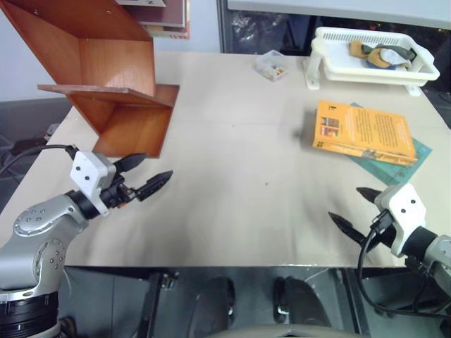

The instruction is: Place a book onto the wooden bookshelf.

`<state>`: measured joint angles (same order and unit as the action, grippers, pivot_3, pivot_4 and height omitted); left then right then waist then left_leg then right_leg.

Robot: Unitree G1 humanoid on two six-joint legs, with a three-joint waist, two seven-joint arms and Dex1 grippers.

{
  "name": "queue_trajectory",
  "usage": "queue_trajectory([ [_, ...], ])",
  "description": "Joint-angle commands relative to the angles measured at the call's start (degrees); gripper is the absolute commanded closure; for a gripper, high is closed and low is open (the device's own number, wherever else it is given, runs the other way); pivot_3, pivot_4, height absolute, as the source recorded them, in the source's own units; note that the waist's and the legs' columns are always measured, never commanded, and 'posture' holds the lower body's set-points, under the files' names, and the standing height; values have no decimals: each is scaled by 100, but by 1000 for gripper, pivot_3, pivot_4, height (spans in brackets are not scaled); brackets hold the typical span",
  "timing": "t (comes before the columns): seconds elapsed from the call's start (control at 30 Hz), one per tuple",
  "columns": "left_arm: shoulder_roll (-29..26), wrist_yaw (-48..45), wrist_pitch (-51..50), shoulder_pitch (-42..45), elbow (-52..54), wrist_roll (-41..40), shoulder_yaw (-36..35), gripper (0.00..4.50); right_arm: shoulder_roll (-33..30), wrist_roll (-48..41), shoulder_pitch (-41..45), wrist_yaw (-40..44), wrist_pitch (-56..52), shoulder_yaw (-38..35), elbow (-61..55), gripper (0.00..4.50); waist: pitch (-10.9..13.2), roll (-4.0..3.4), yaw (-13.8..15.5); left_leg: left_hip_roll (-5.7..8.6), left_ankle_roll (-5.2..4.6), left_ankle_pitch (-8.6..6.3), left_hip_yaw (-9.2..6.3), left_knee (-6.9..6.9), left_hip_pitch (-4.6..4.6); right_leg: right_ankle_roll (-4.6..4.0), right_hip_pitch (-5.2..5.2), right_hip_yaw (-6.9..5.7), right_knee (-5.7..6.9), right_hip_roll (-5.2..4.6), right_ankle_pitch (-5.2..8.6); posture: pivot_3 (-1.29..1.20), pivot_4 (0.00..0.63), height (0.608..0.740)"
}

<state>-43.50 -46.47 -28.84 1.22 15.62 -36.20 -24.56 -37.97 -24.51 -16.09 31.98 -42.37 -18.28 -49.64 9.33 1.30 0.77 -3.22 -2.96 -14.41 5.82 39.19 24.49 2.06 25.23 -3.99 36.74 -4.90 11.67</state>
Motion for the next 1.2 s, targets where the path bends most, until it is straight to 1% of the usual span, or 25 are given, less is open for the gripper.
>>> queue_trajectory([
  [0.03, 7, -25, -44, 119, 373, -221, 6, 22, 0, -17, 127, -83, 70, -92, -10, 246, 0, 0, 0, 0, 0, 0, 0, 0, 0, 0, 0, 0, 0, 0, 0, 0, 150, 740],
  [0.07, 35, -50, -97, 201, 498, -338, 91, 0, 49, -13, 242, -165, 49, -49, 63, 572, 0, 0, 0, 0, 0, 0, 0, 0, 0, 0, 0, 0, 0, 0, 0, 0, 150, 740],
  [0.1, 57, -62, -147, 266, 589, -419, 156, 0, 85, -11, 332, -232, 24, -22, 121, 793, -1, 2, 0, 0, 0, 0, 0, 1, 0, 0, -1, 0, 0, 0, 0, 0, 150, 740],
  [0.13, 80, -67, -200, 340, 661, -501, 217, 0, 104, -3, 416, -297, -17, -13, 191, 1431, -1, 3, 3, 0, 0, 0, 0, 5, 1, 0, -1, 0, 0, 0, -1, 0, 150, 740],
  [0.17, 86, -80, -235, 383, 704, -561, 263, 0, 104, 21, 476, -357, -60, -17, 253, 1690, -2, 4, 5, 0, 0, 0, 0, 5, 0, 1, -2, 0, 1, -1, -1, 0, 150, 740],
  [0.2, 80, -104, -271, 419, 765, -616, 326, 0, 113, 45, 546, -432, -114, -27, 334, 2128, -2, 4, 5, 1, 0, 0, -1, 5, 0, 1, -4, 0, 1, -1, -1, 0, 150, 740],
  [0.23, 79, -116, -305, 447, 823, -667, 378, 0, 115, 67, 608, -487, -144, -30, 406, 2590, -2, 4, 3, 3, 0, 0, -1, 6, -1, 0, -3, 0, 1, 0, -1, 0, 150, 740],
  [0.27, 87, -123, -343, 478, 877, -727, 421, 0, 102, 99, 662, -526, -153, -25, 471, 3149, -2, 3, 3, 3, 0, 0, 0, 5, -1, 0, -3, 1, 1, 0, -1, 0, 150, 740],
  [0.3, 89, -124, -362, 506, 919, -759, 457, 0, 81, 136, 702, -558, -158, -17, 521, 3571, -2, 3, 3, 5, 0, 0, 0, 5, 0, -1, -3, 2, 1, 3, -1, 0, 150, 740],
  [0.33, 88, -117, -399, 558, 988, -805, 521, 0, 63, 209, 782, -649, -194, -27, 614, 4112, -2, 3, 3, 8, 0, 1, 1, 4, 0, -1, -2, 2, 1, 6, -2, 0, 150, 740],
  [0.43, 94, -104, -567, 752, 1161, -994, 711, 0, -3, 448, 1133, -919, -278, -109, 985, 4112, -2, 3, 1, 9, 0, 2, 3, 5, 1, 0, -2, 4, 1, 12, -2, 0, 150, 740],
  [0.47, 94, -183, -690, 850, 1238, -1199, 786, 0, -49, 505, 1326, -1006, -362, -174, 1194, 4112, -2, 3, 1, 10, 0, 2, 5, 6, -1, 1, -2, 6, 1, 11, -2, 0, 150, 740],
  [0.5, 92, -265, -801, 947, 1303, -1406, 854, 0, -193, 689, 1486, -1145, -520, -178, 1371, 4112, -2, 3, 1, 10, -1, 2, 5, 7, -4, 1, -5, 7, 2, 11, -2, 0, 150, 740],
  [0.53, 82, -389, -883, 1062, 1370, -1564, 968, 0, -441, 1071, 1740, -1375, -556, -94, 1752, 4112, -1, 1, 0, 10, -1, 2, 5, 10, -5, 2, -7, 7, 3, 11, -2, 0, 150, 740],
  [0.6, 95, -465, -928, 1239, 1423, -1638, 1147, 0, -807, 1521, 2128, -1523, -400, 76, 2423, 4112, 1, -2, 3, 14, -2, 2, 11, 16, -5, 2, -6, 11, 6, 5, -2, 0, 150, 740],
  [0.63, 145, -396, -925, 1344, 1416, -1605, 1232, 0, -918, 1569, 2324, -1459, -270, 118, 2791, 4112, 1, -2, 3, 18, -2, 2, 11, 16, -8, 2, -9, 13, 6, 6, -3, 0, 150, 740],
  [0.67, 201, -326, -930, 1469, 1401, -1581, 1327, 0, -1055, 1638, 2638, -1394, -139, 188, 3320, 4317, 1, -2, 4, 19, -2, 2, 9, 16, -9, 1, -10, 13, 6, 9, -3, 0, 150, 740],
  [0.73, 303, -220, -952, 1686, 1373, -1571, 1468, 0, -1264, 1791, 3272, -1271, -15, 395, 4259, 4317, 3, -4, -15, 17, -1, 3, 9, 14, -12, 1, -13, 14, 5, 16, -5, 0, 150, 740],
  [0.87, 399, -90, -963, 1836, 1393, -1563, 1553, 0, -1397, 2093, 4080, -1123, 323, 809, 5405, 4317, 3, -5, -35, 15, -1, 4, 15, 5, -16, 5, -11, 25, 5, 25, -28, 0, 150, 740],
  [1.07, 440, -6, -928, 1755, 1496, -1552, 1580, 0, -1447, 2509, 4897, -844, 892, 1339, 7012, 4317, 4, -5, -58, 13, 16, 14, 18, 6, -11, 7, -10, 26, -1, 26, -30, 0, 150, 740],
  [1.13, 453, 44, -928, 1725, 1541, -1554, 1567, 0, -1437, 2552, 5073, -705, 952, 1442, 7347, 4317, 4, -6, -60, 15, 15, 14, 21, 9, -11, 7, -10, 28, -2, 24, -30, 0, 150, 740],
  [1.2, 453, 98, -917, 1683, 1575, -1542, 1543, 0, -1430, 2559, 5145, -568, 960, 1487, 7445, 4317, 4, -6, -59, 15, 15, 14, 19, 9, -11, 7, -11, 28, -1, 24, -29, 0, 150, 740],
])
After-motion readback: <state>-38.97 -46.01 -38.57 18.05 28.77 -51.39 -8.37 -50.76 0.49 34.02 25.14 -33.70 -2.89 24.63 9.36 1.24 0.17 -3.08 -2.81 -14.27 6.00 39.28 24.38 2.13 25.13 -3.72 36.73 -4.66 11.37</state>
